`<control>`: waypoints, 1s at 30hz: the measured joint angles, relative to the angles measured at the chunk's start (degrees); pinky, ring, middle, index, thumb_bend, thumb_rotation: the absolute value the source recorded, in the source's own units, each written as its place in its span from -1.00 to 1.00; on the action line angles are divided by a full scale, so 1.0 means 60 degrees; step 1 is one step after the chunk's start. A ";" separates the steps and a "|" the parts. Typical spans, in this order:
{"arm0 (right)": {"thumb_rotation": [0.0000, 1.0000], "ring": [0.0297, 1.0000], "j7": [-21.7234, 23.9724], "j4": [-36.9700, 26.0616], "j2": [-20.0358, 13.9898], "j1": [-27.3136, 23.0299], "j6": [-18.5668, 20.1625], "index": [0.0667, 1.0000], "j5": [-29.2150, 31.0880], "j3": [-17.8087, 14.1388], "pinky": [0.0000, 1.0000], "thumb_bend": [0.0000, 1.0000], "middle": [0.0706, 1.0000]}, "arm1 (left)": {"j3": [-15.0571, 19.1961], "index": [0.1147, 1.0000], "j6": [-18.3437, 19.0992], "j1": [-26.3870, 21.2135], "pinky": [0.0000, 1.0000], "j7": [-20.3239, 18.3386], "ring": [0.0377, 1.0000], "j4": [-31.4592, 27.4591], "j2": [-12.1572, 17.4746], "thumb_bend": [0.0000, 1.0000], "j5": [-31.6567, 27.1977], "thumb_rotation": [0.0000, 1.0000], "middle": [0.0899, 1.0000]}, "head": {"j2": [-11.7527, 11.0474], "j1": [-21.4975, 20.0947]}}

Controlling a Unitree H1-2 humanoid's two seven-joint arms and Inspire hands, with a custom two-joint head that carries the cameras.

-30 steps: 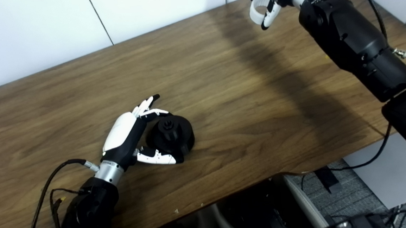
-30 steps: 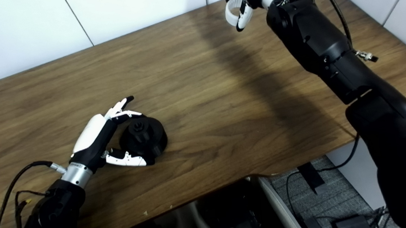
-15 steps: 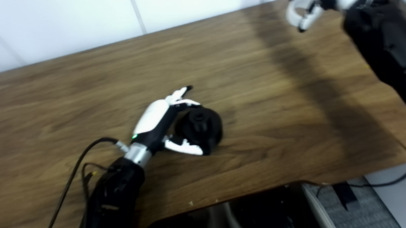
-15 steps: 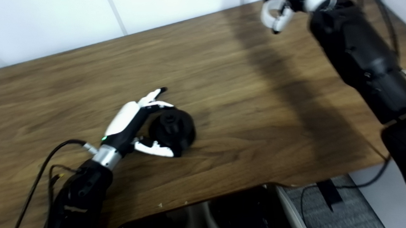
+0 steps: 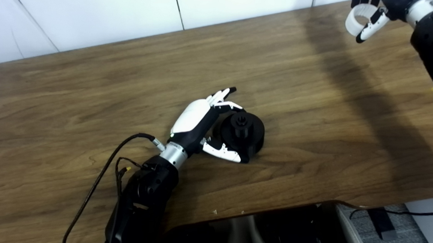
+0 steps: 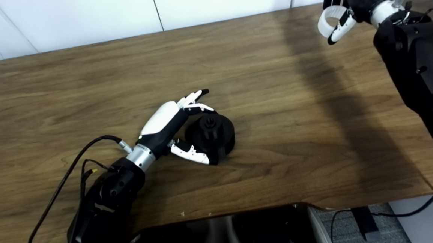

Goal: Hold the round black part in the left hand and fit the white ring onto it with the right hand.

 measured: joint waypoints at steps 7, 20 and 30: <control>-1.00 0.20 0.0032 -0.0136 0.0001 0.0038 0.0033 -0.04 -0.0007 -0.0004 1.00 0.06 -0.13 | -0.0001 0.18 0.0001 0.0000 1.00 0.0023 1.00 0.0003 0.0000 1.00 0.0020 -0.34 1.00 | 0.0029 -0.0015; -1.00 0.34 0.0584 -0.1469 0.0262 0.0264 0.0371 -0.05 -0.0049 0.0007 1.00 0.06 -0.12 | 0.0000 0.18 -0.0003 -0.0024 1.00 0.0094 1.00 0.0059 0.0002 1.00 0.0029 -0.32 1.00 | 0.0029 -0.0088; -1.00 0.24 0.0725 -0.2336 0.0642 0.0368 0.0401 -0.06 -0.0142 -0.0001 0.92 0.06 -0.12 | -0.0006 0.19 -0.0002 -0.0063 1.00 0.0094 1.00 0.0086 0.0004 1.00 0.0034 -0.34 1.00 | 0.0029 -0.0074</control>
